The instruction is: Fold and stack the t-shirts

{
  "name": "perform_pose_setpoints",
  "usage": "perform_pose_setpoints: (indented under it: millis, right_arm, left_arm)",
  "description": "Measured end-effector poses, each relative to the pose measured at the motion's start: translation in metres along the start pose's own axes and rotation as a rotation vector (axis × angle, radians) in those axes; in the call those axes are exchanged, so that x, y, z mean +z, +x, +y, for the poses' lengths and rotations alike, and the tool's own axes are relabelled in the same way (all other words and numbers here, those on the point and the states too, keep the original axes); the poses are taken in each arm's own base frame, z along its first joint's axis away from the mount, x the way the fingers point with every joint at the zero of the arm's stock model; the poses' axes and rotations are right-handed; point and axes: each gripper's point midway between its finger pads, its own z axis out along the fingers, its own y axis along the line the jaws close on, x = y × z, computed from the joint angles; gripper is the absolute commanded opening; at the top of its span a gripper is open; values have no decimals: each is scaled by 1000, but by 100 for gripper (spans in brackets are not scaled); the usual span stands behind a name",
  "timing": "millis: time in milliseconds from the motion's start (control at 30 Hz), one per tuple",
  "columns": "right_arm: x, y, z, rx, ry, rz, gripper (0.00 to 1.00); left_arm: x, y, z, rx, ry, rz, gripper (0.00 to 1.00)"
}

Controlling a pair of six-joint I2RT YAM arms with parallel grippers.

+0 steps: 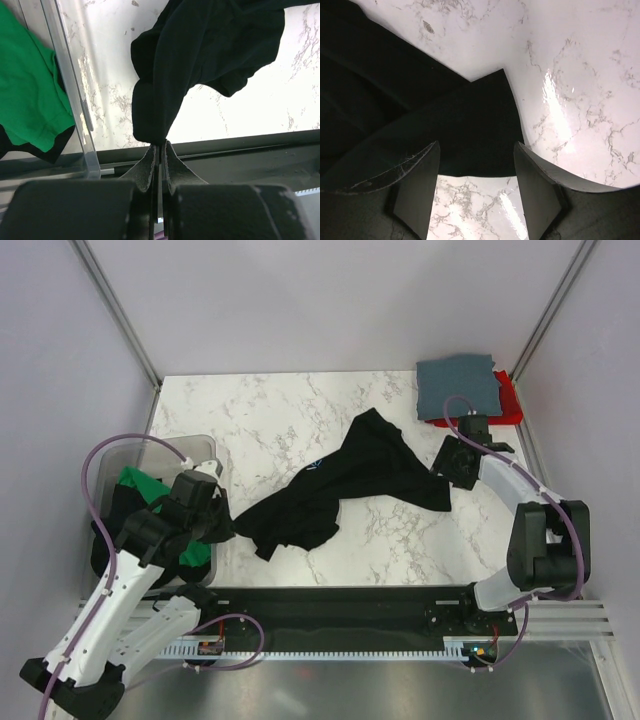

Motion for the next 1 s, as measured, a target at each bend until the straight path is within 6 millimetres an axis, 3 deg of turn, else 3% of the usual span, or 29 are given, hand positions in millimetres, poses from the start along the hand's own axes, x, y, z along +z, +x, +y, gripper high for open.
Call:
perform_pose_setpoints:
  millis: [467,700,1000]
  right_arm:
    - [48,-2,-26,33,64,28,60]
    - [60,-5,-23,34,49,14,56]
    - [66,-13,-18,38,25,-17,37]
  left_arm:
    - [-1,5,3,-2,7,-12,2]
    - [-4,6,10,-24,-60,29,2]
    - [-13,1,11,-35,-70,9,2]
